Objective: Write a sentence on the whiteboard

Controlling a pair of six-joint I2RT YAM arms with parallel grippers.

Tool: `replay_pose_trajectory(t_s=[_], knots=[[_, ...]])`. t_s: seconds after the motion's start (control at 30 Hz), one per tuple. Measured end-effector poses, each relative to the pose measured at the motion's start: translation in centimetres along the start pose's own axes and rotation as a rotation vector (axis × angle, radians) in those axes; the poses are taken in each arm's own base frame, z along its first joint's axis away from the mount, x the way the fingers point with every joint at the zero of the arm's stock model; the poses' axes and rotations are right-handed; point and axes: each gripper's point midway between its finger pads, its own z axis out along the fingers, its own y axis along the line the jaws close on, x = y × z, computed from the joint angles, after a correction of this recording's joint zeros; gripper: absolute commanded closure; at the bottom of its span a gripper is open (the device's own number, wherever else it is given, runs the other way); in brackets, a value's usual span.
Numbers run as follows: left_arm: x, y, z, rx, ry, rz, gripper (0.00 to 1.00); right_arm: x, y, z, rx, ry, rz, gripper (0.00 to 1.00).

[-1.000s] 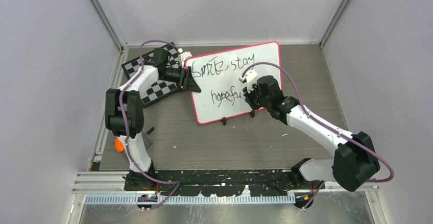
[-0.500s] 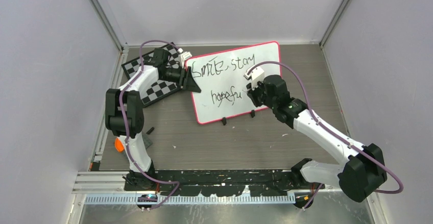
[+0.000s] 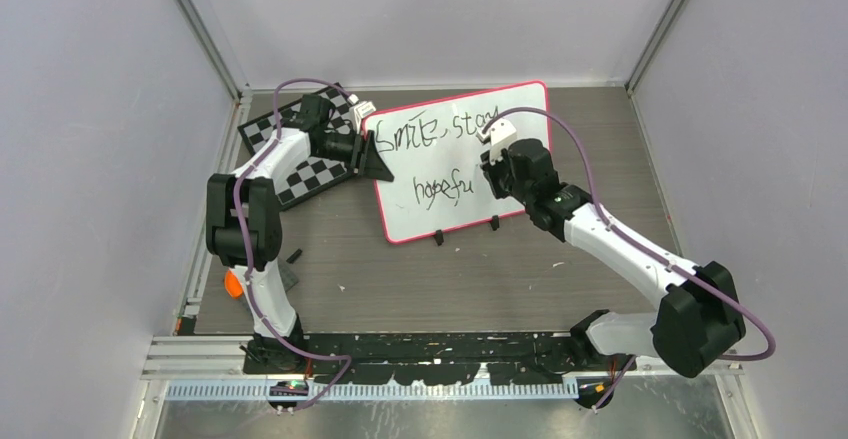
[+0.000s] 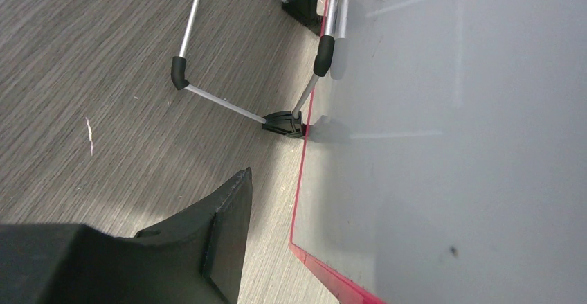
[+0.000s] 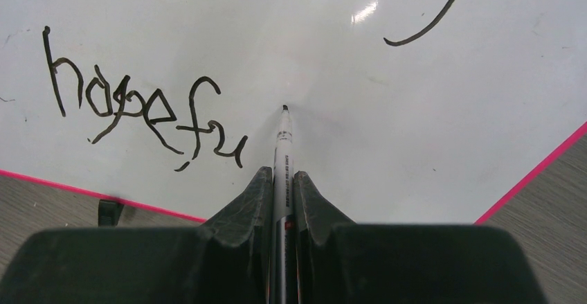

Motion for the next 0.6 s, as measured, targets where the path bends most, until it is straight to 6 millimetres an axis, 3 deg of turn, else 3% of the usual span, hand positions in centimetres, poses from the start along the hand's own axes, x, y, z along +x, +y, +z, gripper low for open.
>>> replay_pose_trajectory(t_s=[0.6], knots=[[0.1,0.0,0.0,0.002,0.000,-0.004,0.91,1.1,0.4,0.5,-0.022,0.039,-0.026,1.00]])
